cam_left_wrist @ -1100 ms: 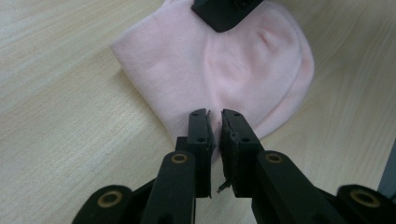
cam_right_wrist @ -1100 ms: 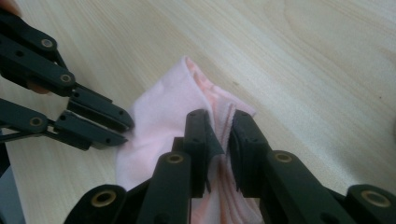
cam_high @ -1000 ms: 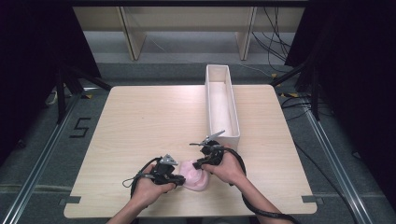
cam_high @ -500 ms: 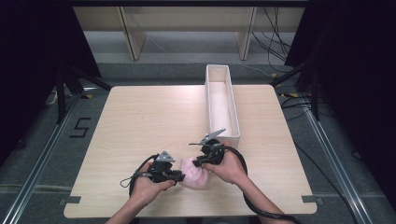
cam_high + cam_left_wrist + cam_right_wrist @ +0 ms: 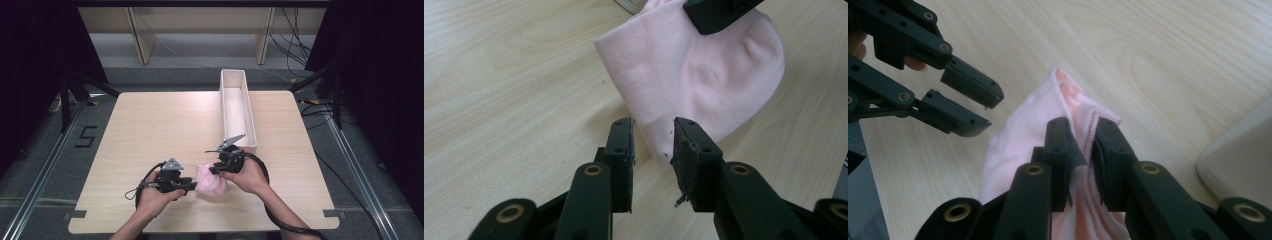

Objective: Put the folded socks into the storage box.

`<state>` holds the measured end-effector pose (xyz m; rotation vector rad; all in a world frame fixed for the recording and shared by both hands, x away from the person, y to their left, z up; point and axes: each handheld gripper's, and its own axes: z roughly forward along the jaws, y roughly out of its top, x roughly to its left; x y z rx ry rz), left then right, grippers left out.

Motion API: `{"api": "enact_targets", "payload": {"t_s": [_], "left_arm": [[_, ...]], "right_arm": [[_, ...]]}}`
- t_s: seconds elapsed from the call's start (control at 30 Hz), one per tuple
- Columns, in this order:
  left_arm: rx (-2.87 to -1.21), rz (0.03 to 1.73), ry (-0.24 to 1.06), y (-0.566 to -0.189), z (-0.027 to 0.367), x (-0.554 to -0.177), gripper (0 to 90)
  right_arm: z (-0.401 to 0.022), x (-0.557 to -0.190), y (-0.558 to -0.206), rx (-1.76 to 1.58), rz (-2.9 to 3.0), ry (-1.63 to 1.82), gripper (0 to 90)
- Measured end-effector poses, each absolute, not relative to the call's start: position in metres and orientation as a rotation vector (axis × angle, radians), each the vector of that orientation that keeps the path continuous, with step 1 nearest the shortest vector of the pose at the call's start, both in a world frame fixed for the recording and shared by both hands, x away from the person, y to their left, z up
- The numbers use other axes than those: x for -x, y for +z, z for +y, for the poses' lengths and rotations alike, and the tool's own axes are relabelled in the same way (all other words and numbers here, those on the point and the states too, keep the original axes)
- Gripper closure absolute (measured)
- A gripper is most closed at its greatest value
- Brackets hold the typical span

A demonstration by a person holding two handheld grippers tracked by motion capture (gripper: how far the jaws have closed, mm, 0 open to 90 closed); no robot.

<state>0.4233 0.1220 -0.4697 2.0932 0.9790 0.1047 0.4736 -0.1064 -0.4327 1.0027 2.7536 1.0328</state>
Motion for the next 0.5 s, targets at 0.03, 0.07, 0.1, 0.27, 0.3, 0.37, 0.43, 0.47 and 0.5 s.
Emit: {"api": "enact_targets", "payload": {"t_s": [0.03, 0.07, 0.1, 0.27, 0.3, 0.37, 0.43, 0.47, 0.5], "left_arm": [[-2.090, 0.979, 0.101, -0.469, 0.122, -0.423, 68.4], [-2.081, 0.983, 0.095, -0.469, 0.122, -0.423, 68.1], [-2.050, 0.998, 0.082, -0.469, 0.121, -0.422, 67.9], [-1.995, 0.961, 0.006, -0.464, 0.118, -0.418, 68.1], [-1.986, 0.939, -0.028, -0.463, 0.116, -0.417, 68.4], [-1.988, 0.913, -0.062, -0.462, 0.111, -0.416, 68.7], [-2.003, 0.899, -0.071, -0.461, 0.105, -0.414, 69.3], [-2.012, 0.888, -0.077, -0.461, 0.102, -0.414, 69.6], [-2.020, 0.883, -0.073, -0.460, 0.100, -0.414, 69.6]], "right_arm": [[-0.107, -0.475, -0.433, -0.961, 2.746, 1.045, 78.0], [-0.108, -0.476, -0.433, -0.952, 2.744, 1.048, 78.0], [-0.108, -0.475, -0.433, -0.980, 2.743, 1.053, 78.0], [-0.109, -0.475, -0.429, -0.979, 2.737, 1.053, 78.0], [-0.109, -0.475, -0.428, -0.983, 2.736, 1.055, 78.0], [-0.109, -0.474, -0.427, -1.010, 2.733, 1.031, 78.0], [-0.109, -0.476, -0.427, -0.958, 2.722, 1.054, 78.0], [-0.108, -0.476, -0.426, -0.953, 2.725, 1.054, 78.0], [-0.108, -0.477, -0.427, -0.943, 2.720, 1.077, 78.0]]}}
